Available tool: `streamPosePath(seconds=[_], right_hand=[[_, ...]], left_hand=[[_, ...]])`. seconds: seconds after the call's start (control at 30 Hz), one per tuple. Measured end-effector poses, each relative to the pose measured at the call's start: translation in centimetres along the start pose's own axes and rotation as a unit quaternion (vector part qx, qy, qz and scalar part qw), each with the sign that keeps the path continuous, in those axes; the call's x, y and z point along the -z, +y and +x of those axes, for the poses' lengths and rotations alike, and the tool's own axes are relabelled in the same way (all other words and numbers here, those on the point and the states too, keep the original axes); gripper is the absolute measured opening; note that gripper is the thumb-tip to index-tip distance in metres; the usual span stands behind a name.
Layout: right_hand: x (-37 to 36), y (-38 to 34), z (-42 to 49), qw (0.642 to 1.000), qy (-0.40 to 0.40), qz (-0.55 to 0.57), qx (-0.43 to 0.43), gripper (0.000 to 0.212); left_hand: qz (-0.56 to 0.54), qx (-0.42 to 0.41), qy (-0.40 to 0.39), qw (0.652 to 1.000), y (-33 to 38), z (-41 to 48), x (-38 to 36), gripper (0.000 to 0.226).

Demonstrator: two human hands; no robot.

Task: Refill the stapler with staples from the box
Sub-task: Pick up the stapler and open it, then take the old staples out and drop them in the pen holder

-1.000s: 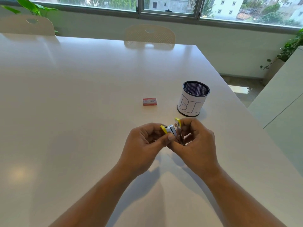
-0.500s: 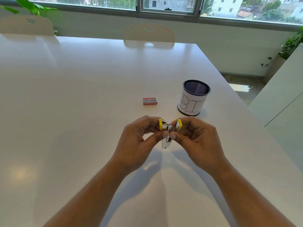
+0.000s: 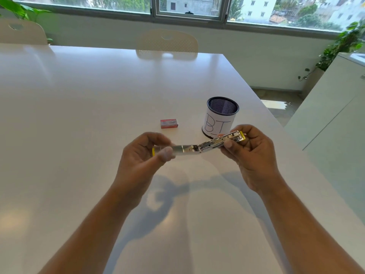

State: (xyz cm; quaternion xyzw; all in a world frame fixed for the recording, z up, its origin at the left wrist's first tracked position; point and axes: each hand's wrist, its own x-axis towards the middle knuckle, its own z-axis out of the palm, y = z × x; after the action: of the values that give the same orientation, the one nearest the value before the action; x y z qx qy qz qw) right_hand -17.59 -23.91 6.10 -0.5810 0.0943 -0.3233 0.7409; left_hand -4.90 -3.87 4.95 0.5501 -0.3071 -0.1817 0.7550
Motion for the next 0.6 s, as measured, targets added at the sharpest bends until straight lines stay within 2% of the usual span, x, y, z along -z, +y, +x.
streamPosePath(seconds=[0.03,0.13,0.23,0.3,0.37,0.43,0.53,0.6], right_hand=[[0.0,-0.1,0.0,1.0,-0.006,0.024,-0.014,0.033],[-0.6,0.0,-0.4,0.994,-0.042,0.075,-0.064,0.037],[-1.9,0.8,-1.3,0.983,-0.085,0.122,-0.111,0.025],[-2.6,1.2,-1.8,0.976,-0.102,0.137,-0.131,0.026],[-3.1,1.2,-2.2,0.979,-0.113,0.109,-0.132,0.03],[-3.4,1.2,-2.3,0.987,-0.103,0.035,-0.118,0.035],[-3.6,1.3,-2.2,0.991,-0.028,-0.112,-0.066,0.032],[-3.7,1.3,-2.3,0.988,0.003,-0.15,-0.034,0.025]], left_hand=[[0.006,0.032,-0.026,0.999,0.2,0.2,0.6,0.015],[0.007,0.145,-0.123,0.982,0.6,0.6,1.9,0.032],[0.019,0.242,-0.22,0.945,0.5,0.2,1.6,0.041],[-0.007,0.28,-0.27,0.921,0.3,-0.2,0.6,0.049],[-0.058,0.284,-0.281,0.915,0.0,-0.8,-0.5,0.048],[-0.098,0.281,-0.269,0.916,-0.4,-1.4,-1.5,0.041],[-0.115,0.286,-0.224,0.925,-0.7,-1.8,-2.4,0.04],[-0.126,0.302,-0.189,0.926,-0.7,-1.8,-2.6,0.046]])
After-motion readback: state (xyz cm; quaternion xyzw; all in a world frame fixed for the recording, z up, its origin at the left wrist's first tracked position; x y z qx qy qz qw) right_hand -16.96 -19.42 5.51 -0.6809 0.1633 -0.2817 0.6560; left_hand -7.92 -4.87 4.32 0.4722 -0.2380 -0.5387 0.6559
